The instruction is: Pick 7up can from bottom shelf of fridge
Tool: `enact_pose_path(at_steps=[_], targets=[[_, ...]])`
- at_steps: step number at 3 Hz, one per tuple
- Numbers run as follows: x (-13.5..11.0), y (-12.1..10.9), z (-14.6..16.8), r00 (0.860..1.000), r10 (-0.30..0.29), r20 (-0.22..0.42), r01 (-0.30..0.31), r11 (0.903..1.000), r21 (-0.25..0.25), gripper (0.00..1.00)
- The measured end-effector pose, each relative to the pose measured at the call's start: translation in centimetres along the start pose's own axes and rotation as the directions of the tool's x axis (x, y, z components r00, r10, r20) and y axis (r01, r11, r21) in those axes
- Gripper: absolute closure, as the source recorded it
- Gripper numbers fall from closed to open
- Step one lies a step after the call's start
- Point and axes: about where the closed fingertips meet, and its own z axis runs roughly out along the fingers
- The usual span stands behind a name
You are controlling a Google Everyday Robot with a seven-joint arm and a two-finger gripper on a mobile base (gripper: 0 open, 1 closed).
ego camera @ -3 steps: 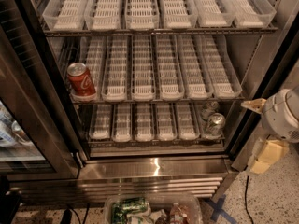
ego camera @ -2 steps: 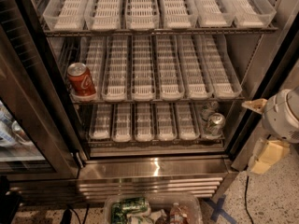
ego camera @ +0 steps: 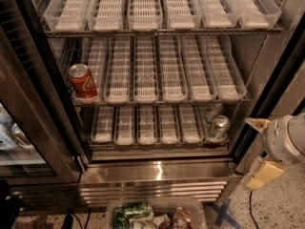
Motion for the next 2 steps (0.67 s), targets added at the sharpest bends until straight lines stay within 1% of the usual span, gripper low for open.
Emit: enact_pose_path(at_steps=[1,2], targets=[[1.4,0.0,3.3,0.999,-0.006,0.045,0.003,0.9979,0.064,0.0],[2.3,-0.1,6.0,0.996,-0.009,0.09,-0.001,0.9941,0.109,0.0]])
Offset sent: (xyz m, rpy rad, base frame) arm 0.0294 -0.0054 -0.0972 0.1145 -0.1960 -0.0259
